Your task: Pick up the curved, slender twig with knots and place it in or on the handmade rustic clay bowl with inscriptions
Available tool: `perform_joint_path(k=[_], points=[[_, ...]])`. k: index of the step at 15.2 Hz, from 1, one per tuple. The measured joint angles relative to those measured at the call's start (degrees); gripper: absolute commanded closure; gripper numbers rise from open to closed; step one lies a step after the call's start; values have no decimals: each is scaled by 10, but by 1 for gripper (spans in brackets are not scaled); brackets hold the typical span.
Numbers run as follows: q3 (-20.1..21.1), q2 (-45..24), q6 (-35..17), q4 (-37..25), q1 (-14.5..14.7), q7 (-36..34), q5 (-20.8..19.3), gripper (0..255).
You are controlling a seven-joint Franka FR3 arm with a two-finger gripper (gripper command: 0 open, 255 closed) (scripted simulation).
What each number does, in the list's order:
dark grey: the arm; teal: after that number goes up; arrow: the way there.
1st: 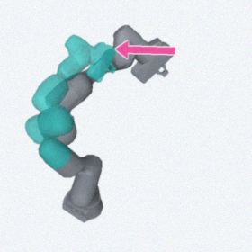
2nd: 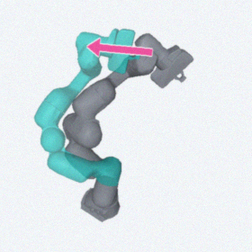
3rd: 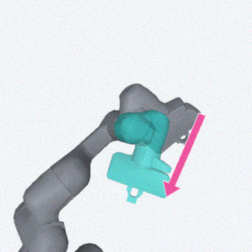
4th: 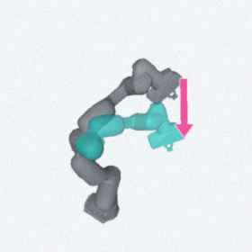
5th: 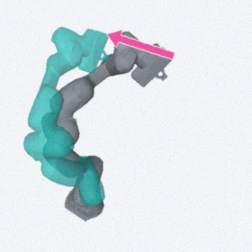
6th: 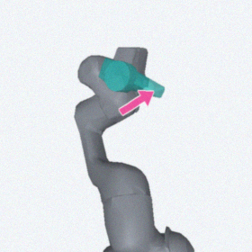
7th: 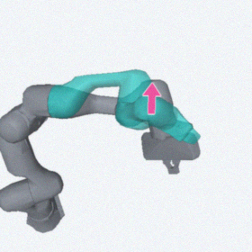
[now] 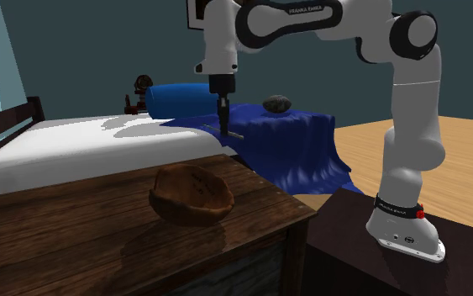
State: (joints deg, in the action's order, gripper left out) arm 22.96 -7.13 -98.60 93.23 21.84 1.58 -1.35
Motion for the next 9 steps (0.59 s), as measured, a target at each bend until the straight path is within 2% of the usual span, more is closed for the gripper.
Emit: perform_joint_path(k=[5,9], points=[[3,-5,30,-34,5,-7,-2,255],[24,-53,50,-98,44,-64,-23,255]])
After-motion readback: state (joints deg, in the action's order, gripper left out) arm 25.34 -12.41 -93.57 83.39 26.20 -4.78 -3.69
